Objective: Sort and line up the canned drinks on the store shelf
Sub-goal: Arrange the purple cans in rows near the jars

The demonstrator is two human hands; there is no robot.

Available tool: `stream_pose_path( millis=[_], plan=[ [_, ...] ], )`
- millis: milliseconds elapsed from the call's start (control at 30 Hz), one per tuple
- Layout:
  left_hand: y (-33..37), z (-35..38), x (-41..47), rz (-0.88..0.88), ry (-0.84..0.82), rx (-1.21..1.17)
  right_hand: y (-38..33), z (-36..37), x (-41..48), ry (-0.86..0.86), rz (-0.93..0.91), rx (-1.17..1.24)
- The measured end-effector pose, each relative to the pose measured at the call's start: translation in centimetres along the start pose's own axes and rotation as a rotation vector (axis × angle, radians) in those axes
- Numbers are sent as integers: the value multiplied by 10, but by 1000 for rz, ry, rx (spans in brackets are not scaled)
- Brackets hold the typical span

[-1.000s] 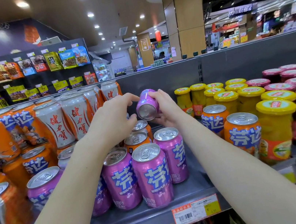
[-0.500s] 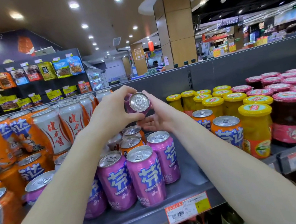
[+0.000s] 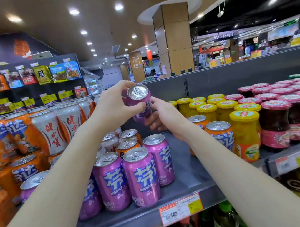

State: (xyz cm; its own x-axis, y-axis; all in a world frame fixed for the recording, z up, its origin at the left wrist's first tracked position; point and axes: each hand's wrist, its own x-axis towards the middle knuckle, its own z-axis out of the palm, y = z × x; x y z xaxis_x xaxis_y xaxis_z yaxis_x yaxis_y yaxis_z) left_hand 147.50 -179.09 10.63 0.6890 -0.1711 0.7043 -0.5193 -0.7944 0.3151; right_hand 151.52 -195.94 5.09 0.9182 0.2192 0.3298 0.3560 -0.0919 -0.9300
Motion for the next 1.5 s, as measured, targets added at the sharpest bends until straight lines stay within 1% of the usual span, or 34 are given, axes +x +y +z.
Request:
stream_pose_path(
  millis=[33, 100, 167, 233, 333, 400, 533, 700, 900, 1133, 1267, 1400, 1500],
  plan=[
    [1, 0, 0, 3, 1, -6, 2, -2, 0, 29, -70, -28],
    [4, -2, 1, 7, 5, -4, 7, -4, 1, 82, -203, -156],
    [8, -3, 1, 8, 0, -8, 11, -7, 0, 149, -294, -282],
    [14, -4, 2, 13, -17, -13, 9, -8, -5, 200, -339, -290],
    [18, -2, 2, -6, -22, -17, 3, -10, -19, 195, -361, -205],
    [19, 1, 1, -34, -20, -39, 3, -12, -25, 184, -346, -162],
    [22, 14, 0, -53, -30, -54, 7, -16, -30, 183, -299, -150],
    [25, 25, -4, -87, -84, -39, 15, -20, -36, 174, -249, -131],
    [24, 33, -11, -154, -195, -22, 20, -29, -42, 77, -160, -120],
    [25, 34, -19, -211, -252, 14, 22, -30, -48, -25, -76, -66],
    [23, 38, -23, -194, -284, 88, 29, -20, -44, -9, 29, -7],
    [18, 40, -27, -187, -291, 63, 37, -16, -43, 4, 60, 43],
    [19, 40, -27, -184, -346, 102, 35, -12, -45, 7, 101, 79]
  ],
)
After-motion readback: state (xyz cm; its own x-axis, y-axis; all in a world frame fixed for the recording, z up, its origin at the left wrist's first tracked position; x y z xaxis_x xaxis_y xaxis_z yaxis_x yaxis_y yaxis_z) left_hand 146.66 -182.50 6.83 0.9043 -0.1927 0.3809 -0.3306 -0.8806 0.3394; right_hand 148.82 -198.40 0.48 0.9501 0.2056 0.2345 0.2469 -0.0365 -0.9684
